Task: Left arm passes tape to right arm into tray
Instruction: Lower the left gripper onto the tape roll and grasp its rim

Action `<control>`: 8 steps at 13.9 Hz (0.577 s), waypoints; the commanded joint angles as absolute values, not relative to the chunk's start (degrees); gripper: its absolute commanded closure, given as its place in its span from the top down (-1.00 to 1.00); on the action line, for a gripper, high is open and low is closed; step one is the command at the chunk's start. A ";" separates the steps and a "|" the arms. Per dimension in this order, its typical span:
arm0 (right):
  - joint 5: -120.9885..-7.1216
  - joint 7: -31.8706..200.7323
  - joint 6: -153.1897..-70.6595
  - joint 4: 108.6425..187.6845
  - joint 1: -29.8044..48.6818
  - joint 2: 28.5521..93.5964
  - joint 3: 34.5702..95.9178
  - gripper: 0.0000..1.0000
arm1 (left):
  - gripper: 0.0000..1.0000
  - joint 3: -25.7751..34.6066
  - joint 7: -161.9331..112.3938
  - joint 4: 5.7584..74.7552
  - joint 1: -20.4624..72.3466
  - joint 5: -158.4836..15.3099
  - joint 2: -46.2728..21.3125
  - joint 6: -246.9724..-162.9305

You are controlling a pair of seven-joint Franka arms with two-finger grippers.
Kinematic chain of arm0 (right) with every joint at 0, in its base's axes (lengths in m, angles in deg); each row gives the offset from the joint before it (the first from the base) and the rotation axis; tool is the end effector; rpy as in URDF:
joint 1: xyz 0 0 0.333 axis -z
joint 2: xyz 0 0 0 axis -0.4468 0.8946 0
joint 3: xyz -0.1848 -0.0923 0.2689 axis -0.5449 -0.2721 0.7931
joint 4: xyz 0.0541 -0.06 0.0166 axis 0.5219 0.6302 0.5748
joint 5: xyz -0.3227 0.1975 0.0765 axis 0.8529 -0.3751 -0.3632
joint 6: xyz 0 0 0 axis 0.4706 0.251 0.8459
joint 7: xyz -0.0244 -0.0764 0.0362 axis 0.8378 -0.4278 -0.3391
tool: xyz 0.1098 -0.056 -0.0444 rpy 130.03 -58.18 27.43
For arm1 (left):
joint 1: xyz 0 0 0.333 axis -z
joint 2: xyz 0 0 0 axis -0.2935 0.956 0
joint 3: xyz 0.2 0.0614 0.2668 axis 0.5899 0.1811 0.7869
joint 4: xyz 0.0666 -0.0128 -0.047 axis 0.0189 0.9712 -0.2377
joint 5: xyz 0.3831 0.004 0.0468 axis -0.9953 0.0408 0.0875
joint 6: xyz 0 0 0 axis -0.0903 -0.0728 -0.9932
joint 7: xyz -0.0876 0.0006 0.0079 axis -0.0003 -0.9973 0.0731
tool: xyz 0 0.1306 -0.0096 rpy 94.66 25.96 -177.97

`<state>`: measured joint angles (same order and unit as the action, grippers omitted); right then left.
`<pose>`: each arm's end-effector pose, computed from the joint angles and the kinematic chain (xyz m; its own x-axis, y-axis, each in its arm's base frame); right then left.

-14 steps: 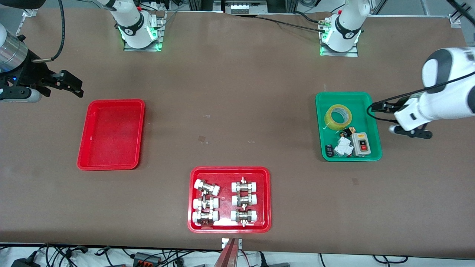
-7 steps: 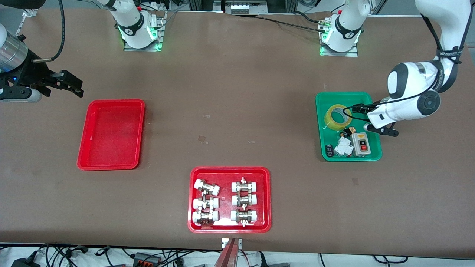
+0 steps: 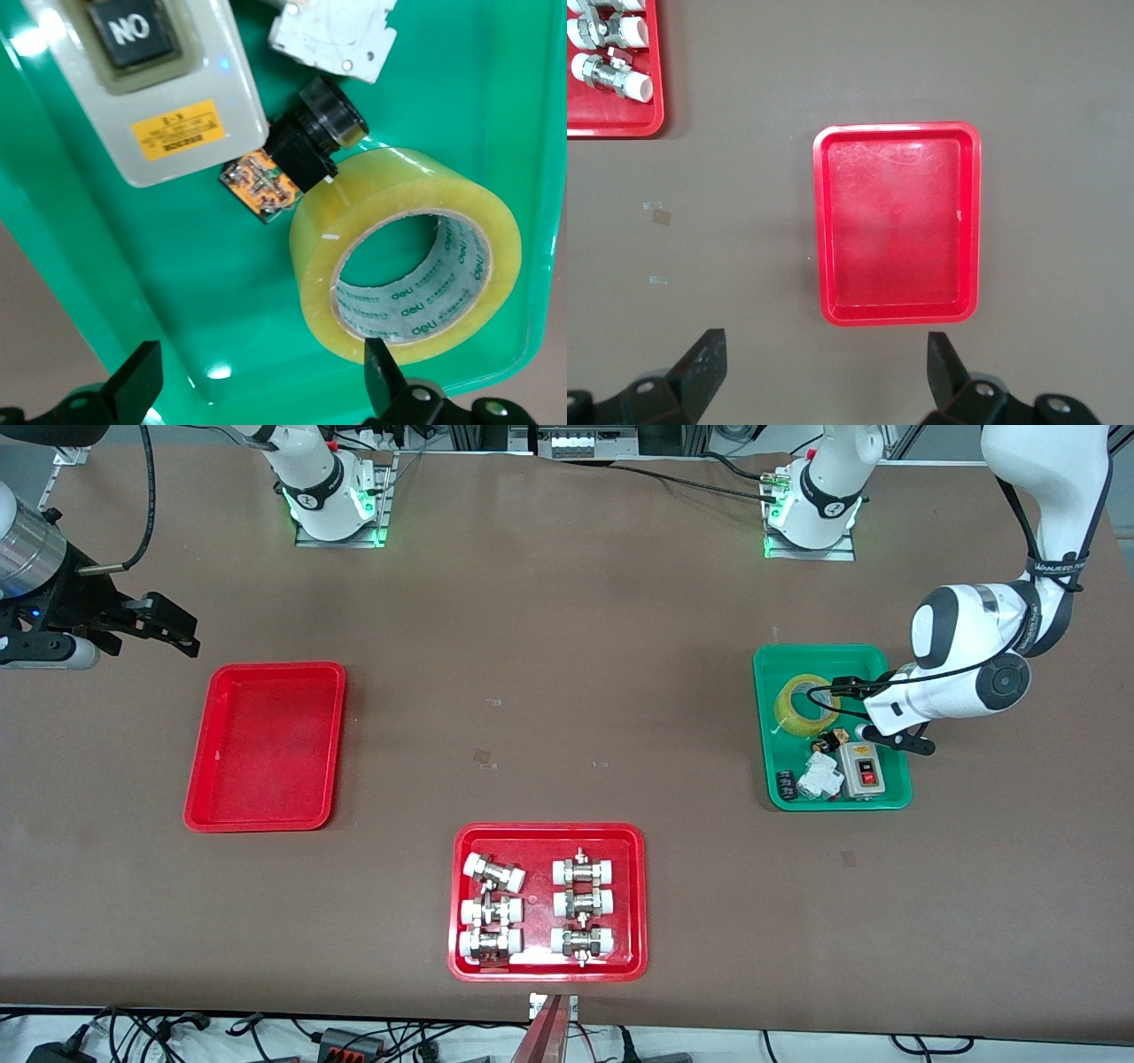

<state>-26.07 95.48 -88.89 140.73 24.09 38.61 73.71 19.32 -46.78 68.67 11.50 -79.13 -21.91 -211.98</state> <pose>0.5546 0.0504 0.6059 1.0000 -0.0088 0.0002 -0.0088 -0.9998 0.0174 0.4986 0.0173 0.2253 0.9195 -0.2222 -0.3243 -0.1920 -0.9737 0.1227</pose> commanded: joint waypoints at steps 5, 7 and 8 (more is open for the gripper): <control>-26.24 95.09 -87.80 139.49 24.08 39.10 73.59 1.00 | 1.00 17.73 -48.36 71.24 10.92 -76.63 -20.35 -216.81; -26.24 95.18 -87.80 139.49 24.08 39.10 73.59 1.00 | 0.99 17.73 -48.36 71.15 10.92 -76.27 -19.91 -216.90; -26.24 95.18 -87.80 139.49 24.08 39.10 73.51 1.00 | 0.82 17.64 -48.36 71.15 10.92 -76.27 -19.91 -216.90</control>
<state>-26.07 95.48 -88.88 140.73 24.09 38.63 73.70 18.18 -46.78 70.82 11.44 -78.10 -19.87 -216.12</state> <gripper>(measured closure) 0.000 0.004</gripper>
